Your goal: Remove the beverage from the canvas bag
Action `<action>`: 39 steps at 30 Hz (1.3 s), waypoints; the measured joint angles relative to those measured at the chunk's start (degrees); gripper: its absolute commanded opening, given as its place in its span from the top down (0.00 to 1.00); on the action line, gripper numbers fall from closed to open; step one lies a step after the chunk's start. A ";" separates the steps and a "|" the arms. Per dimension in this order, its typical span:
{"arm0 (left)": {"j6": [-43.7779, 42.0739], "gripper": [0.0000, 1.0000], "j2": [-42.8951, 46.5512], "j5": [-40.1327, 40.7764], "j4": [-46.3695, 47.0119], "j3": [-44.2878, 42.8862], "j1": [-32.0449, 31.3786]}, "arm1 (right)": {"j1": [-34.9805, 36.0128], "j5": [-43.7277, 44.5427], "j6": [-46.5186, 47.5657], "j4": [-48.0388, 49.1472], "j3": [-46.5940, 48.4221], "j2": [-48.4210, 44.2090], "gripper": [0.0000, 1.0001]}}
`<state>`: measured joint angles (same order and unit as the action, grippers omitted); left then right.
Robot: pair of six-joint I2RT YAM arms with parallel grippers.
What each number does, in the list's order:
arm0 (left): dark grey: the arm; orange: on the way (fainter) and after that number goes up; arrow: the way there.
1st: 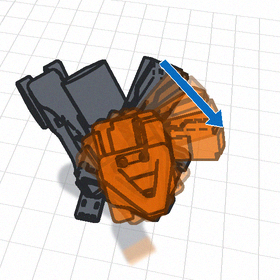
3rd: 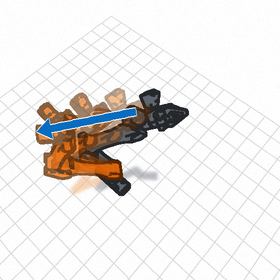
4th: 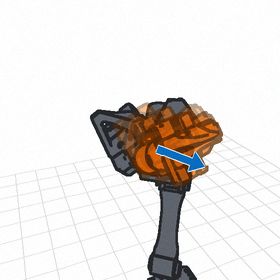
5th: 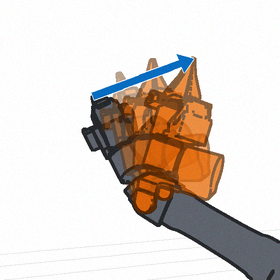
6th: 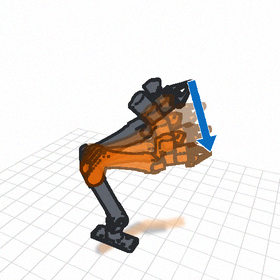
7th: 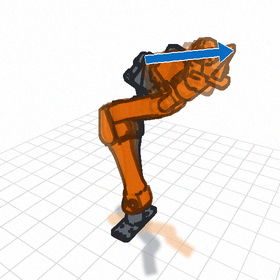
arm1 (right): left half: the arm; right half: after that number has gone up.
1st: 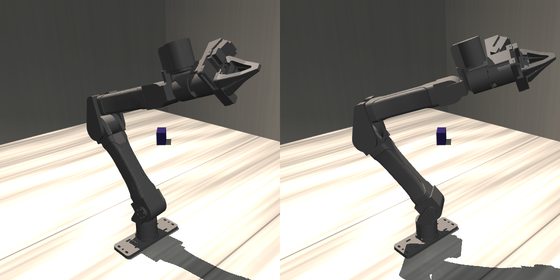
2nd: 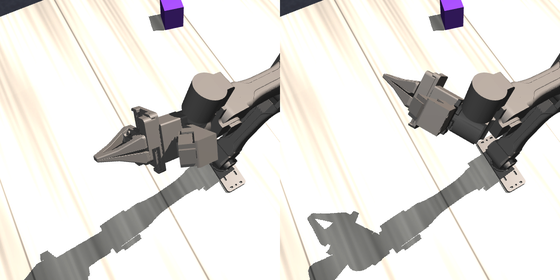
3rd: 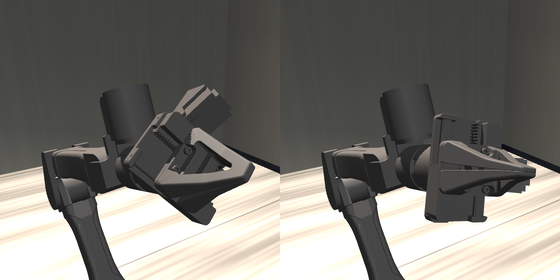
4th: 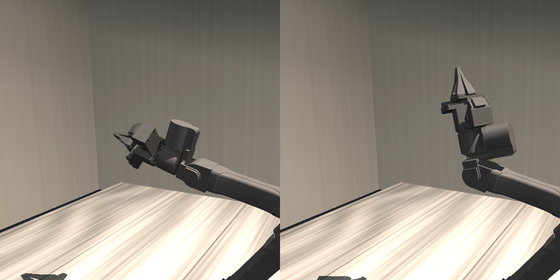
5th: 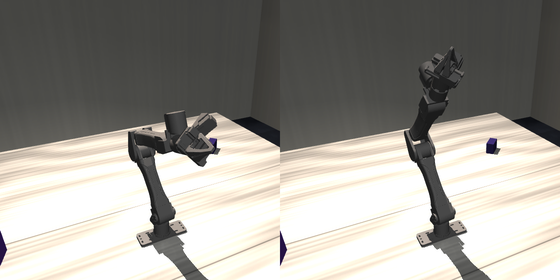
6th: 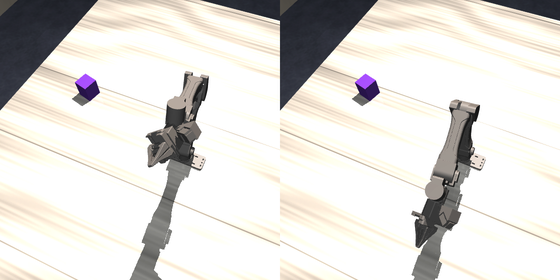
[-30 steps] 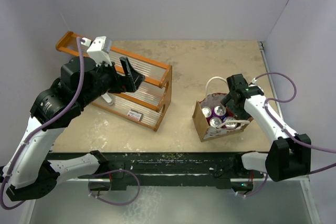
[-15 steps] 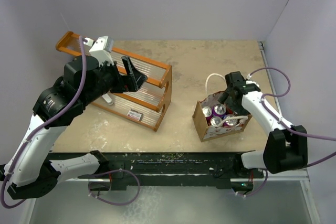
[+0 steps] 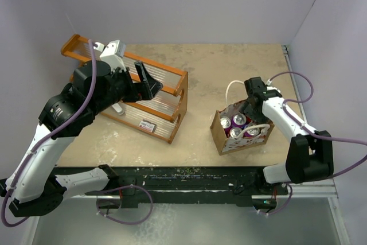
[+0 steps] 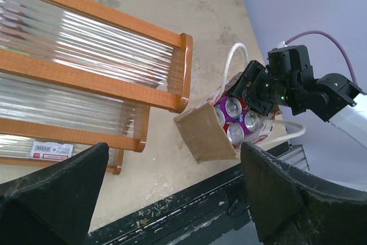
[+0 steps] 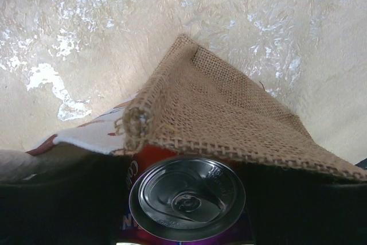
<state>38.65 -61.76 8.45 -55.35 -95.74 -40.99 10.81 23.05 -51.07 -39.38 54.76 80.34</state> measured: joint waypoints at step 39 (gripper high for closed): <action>7.30 0.01 4.37 -2.60 -0.09 4.70 0.00 | -0.52 -13.11 3.54 -9.03 6.75 -25.62 1.00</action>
<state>45.95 -57.39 5.85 -55.44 -91.05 -40.99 10.28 9.93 -47.53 -48.40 61.52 54.72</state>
